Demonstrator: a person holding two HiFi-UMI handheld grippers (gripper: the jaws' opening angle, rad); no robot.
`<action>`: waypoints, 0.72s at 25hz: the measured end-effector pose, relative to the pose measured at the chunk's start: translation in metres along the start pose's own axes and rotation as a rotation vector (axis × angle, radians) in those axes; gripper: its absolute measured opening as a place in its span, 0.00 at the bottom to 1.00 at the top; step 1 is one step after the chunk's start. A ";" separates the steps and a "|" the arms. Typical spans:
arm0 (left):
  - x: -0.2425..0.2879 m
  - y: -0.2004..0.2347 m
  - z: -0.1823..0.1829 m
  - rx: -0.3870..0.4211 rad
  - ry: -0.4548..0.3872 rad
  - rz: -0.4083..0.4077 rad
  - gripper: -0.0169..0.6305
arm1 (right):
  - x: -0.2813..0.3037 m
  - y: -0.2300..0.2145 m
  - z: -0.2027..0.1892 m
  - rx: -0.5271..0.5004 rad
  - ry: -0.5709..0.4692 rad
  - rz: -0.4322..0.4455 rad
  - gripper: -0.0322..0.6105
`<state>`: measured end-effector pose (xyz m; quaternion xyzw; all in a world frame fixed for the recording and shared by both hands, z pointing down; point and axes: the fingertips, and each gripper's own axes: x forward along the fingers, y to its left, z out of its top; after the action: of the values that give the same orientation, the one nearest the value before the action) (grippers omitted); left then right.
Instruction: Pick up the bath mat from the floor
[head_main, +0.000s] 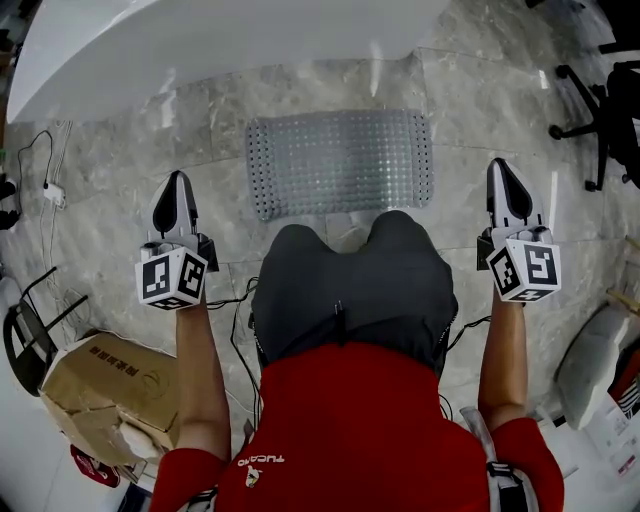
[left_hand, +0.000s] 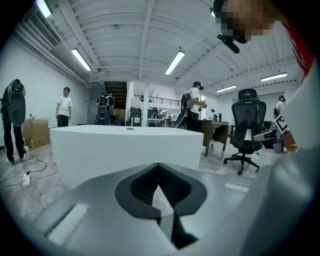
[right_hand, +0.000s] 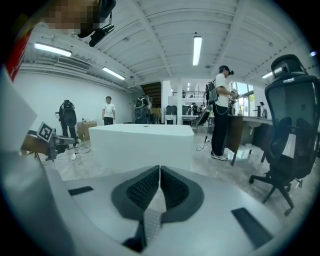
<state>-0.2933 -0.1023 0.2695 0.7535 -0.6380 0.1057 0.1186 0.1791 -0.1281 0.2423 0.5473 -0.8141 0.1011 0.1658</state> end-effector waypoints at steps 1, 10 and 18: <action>0.002 0.001 -0.006 0.003 0.004 0.001 0.03 | 0.003 -0.001 -0.006 0.000 0.004 0.000 0.05; 0.013 0.011 -0.063 0.011 0.012 0.015 0.04 | 0.030 -0.006 -0.058 -0.008 0.018 0.000 0.05; 0.025 0.017 -0.106 0.006 -0.002 0.023 0.04 | 0.053 -0.008 -0.094 -0.026 0.003 0.005 0.05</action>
<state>-0.3067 -0.0947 0.3785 0.7466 -0.6464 0.1083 0.1146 0.1828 -0.1437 0.3488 0.5430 -0.8164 0.0918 0.1737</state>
